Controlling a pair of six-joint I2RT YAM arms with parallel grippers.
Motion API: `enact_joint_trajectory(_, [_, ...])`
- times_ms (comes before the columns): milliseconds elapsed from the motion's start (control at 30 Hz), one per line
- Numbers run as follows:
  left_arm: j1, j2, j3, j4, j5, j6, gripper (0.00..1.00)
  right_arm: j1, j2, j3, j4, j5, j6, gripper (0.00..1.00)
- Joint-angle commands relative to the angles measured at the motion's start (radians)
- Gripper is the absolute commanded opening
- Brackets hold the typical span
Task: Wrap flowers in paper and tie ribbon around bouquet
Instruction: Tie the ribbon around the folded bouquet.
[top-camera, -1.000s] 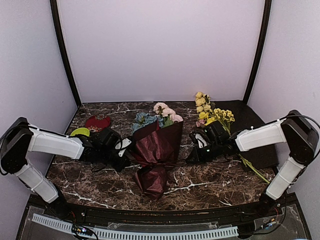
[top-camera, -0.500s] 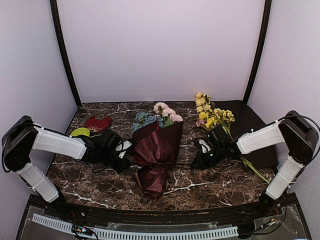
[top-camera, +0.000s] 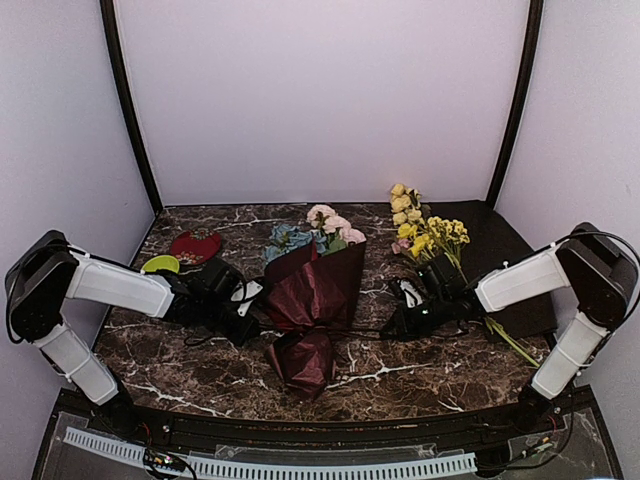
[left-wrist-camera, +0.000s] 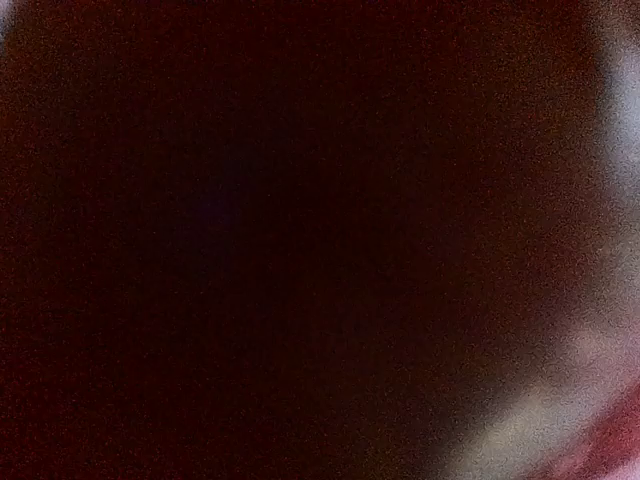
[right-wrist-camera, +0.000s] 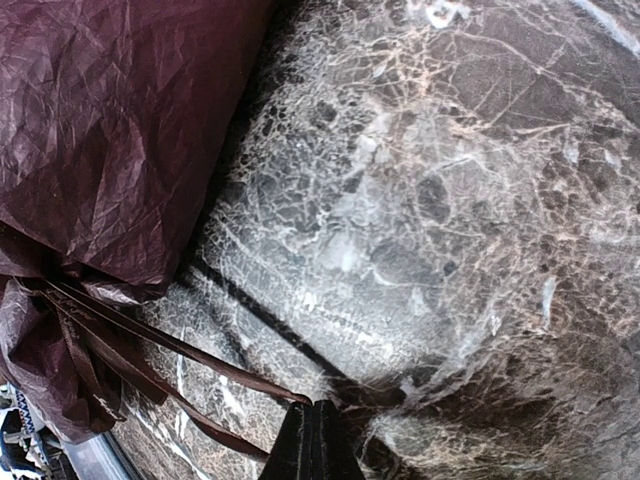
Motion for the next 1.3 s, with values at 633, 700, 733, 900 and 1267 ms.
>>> enact_joint_trajectory(633, [0.028,0.017,0.011,-0.035,0.039,-0.01,0.0,-0.012,-0.02,-0.051,-0.063,0.024,0.005,0.0])
enact_joint_trajectory(700, [0.027,0.015,0.009,-0.031,0.068,0.004,0.0,-0.012,-0.024,-0.033,-0.059,0.008,0.002,0.0])
enact_joint_trajectory(733, [0.027,0.013,0.009,-0.024,0.092,0.011,0.0,-0.011,-0.025,-0.021,-0.057,-0.01,0.0,0.0])
enact_joint_trajectory(900, [0.028,-0.015,-0.013,0.038,0.181,0.012,0.0,0.03,-0.078,0.058,-0.036,-0.079,-0.025,0.14])
enact_joint_trajectory(1267, [0.028,-0.016,-0.024,0.047,0.206,0.027,0.0,0.137,-0.233,0.07,-0.122,0.111,-0.064,0.36])
